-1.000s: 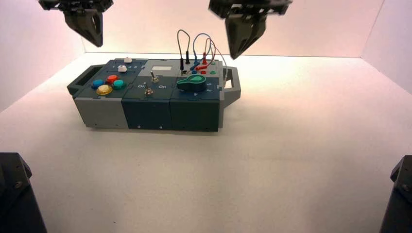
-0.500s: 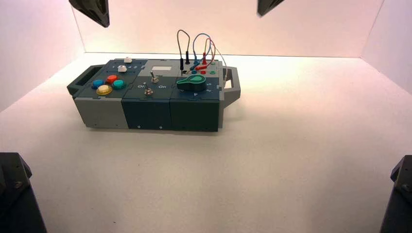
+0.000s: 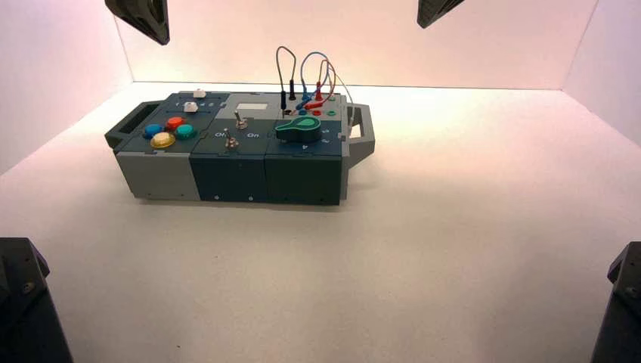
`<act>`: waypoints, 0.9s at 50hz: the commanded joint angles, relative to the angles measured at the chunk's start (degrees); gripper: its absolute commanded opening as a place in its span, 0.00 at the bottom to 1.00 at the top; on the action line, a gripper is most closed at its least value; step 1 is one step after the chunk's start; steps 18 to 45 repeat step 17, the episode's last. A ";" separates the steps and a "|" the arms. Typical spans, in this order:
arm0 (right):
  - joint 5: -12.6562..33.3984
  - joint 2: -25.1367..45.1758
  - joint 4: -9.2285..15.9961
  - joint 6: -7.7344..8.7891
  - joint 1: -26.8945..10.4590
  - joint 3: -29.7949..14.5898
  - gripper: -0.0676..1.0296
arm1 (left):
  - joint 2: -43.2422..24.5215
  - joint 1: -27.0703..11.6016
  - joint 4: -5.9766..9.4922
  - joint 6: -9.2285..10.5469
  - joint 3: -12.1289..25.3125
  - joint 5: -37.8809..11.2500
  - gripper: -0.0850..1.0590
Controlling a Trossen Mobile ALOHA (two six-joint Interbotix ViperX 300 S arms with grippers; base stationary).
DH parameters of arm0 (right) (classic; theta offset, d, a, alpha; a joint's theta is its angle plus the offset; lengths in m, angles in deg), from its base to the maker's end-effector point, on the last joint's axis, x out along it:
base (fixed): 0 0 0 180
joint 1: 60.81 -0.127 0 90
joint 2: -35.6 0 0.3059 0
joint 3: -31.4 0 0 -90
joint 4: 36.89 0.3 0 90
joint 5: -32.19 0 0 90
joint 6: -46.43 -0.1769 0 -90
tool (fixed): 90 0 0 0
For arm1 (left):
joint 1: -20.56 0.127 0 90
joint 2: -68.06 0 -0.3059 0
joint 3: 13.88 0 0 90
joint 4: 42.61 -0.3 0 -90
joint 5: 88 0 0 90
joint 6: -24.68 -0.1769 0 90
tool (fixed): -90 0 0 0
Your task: Move the box to the left.
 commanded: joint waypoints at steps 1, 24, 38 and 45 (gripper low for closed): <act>-0.35 -0.88 0.26 0.53 0.09 -0.79 0.04 | 1.32 -0.18 0.09 -0.18 0.70 0.53 0.05; -1.49 -0.88 0.26 0.53 0.09 -0.44 0.04 | 1.14 -0.18 0.09 -0.18 0.70 0.53 0.05; -1.49 -0.88 0.26 0.53 0.09 -0.44 0.04 | 1.14 -0.18 0.09 -0.18 0.70 0.53 0.05; -1.49 -0.88 0.26 0.53 0.09 -0.44 0.04 | 1.14 -0.18 0.09 -0.18 0.70 0.53 0.05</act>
